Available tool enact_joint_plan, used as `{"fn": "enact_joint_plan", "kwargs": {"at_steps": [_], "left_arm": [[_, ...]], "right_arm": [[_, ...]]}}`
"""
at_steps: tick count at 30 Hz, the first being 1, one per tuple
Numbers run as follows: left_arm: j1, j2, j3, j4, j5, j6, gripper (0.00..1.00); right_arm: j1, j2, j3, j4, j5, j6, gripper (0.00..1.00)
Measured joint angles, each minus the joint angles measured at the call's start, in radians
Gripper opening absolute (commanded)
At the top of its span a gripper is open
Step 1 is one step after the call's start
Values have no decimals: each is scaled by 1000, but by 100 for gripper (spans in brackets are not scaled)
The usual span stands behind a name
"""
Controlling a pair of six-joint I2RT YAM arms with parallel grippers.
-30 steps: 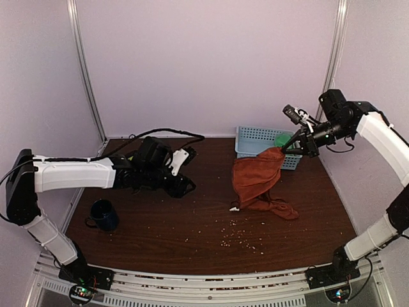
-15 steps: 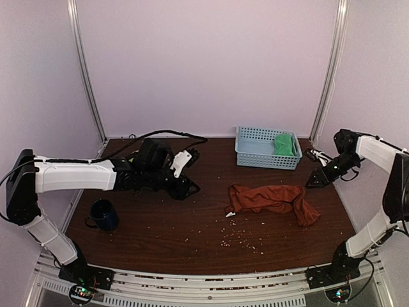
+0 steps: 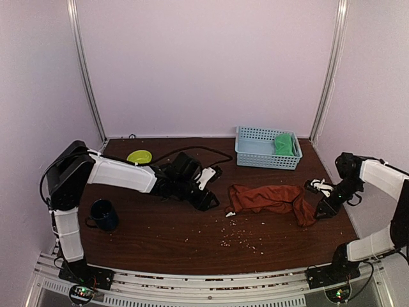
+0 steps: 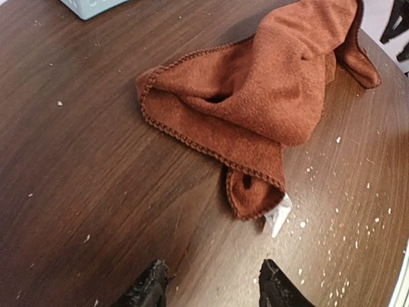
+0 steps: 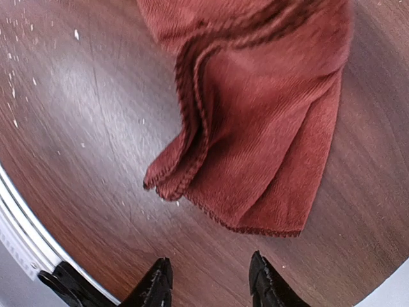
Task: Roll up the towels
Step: Place the towel at the center of the board, then pick up the towel from the center of the board.
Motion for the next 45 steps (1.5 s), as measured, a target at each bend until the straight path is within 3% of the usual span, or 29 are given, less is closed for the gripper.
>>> {"fn": "enact_joint_plan", "kwargs": {"at_steps": [12, 24, 26, 31, 38, 45], "left_arm": [[0, 215, 312, -44, 31, -61, 52], [0, 321, 397, -59, 28, -107, 52], [0, 339, 420, -61, 29, -111, 52], [0, 381, 476, -63, 38, -119, 52], [0, 382, 475, -59, 51, -117, 51], [0, 276, 351, -49, 35, -74, 52]], "right_arm": [[86, -7, -76, 61, 34, -58, 46], [124, 159, -76, 137, -6, -56, 41], [125, 168, -76, 146, -15, -54, 37], [129, 192, -76, 175, -31, -29, 1], [130, 175, -2, 120, -14, -10, 0], [129, -29, 227, 54, 79, 67, 0]]}}
